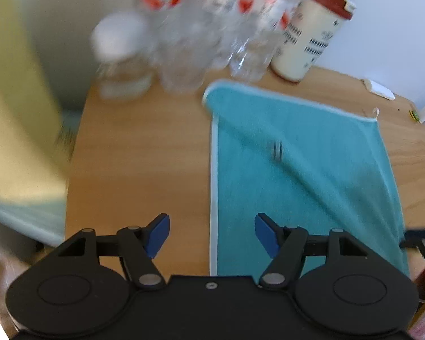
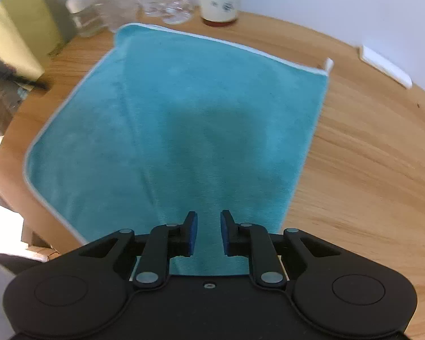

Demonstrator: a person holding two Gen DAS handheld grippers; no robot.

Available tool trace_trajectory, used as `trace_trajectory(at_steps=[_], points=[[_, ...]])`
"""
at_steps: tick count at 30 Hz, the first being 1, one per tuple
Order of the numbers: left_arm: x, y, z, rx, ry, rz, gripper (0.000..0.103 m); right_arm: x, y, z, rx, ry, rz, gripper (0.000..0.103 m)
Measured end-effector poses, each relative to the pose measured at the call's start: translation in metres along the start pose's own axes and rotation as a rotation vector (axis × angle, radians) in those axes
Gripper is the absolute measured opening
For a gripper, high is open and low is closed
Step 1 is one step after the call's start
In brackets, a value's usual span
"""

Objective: Fold towel

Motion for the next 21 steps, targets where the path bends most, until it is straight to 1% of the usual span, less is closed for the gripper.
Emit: trace_trajectory(at_steps=[3,5,6,7,10,12,13,14,15,17,20,21], points=[[0.033,0.002,0.003,0.014,0.045,0.048,0.068,-0.008,-0.001,-0.011,0.005,-0.010,-0.007,0.020],[0.048,0.000,0.001,0.001,0.056,0.070,0.068,-0.014,-0.001,-0.016,-0.006,0.010,-0.007,0.021],[0.057,-0.001,0.000,-0.006,0.081,0.088,0.068,-0.017,-0.001,-0.018,-0.012,0.021,-0.004,0.024],[0.063,-0.001,0.000,-0.004,0.114,0.104,0.068,-0.018,-0.002,-0.019,-0.020,0.032,0.008,0.024],[0.074,0.000,0.000,-0.003,0.220,0.113,0.068,-0.023,-0.004,-0.022,-0.027,0.091,0.032,0.027],[0.077,-0.002,-0.002,-0.013,0.253,0.110,0.067,-0.026,-0.004,-0.027,-0.038,0.118,0.042,0.029],[0.079,-0.003,-0.002,-0.025,0.272,0.106,0.065,-0.028,-0.004,-0.030,-0.043,0.115,0.041,0.029],[0.080,-0.006,-0.002,-0.027,0.292,0.110,0.061,-0.028,-0.004,-0.032,-0.045,0.113,0.040,0.029],[0.082,-0.008,-0.003,-0.028,0.317,0.112,0.053,-0.029,-0.005,-0.035,-0.047,0.116,0.041,0.030],[0.086,-0.011,-0.004,-0.029,0.355,0.118,0.051,-0.030,-0.006,-0.041,-0.051,0.128,0.047,0.030],[0.090,-0.009,-0.012,-0.009,0.396,0.111,0.049,-0.031,-0.006,-0.053,-0.050,0.129,0.051,0.030],[0.091,-0.008,-0.015,-0.002,0.402,0.108,0.041,-0.031,-0.006,-0.057,-0.052,0.122,0.050,0.030]])
Point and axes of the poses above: each gripper's, at about its wrist camera, not at the fingertips, and y roughly against the way its jaws point, z to its left, x to its underside, the point moved 5 cm from there along -y, roughly the way its jaws point, and after that the axes turned 15 degrees about -x, right-handed, at the moved point
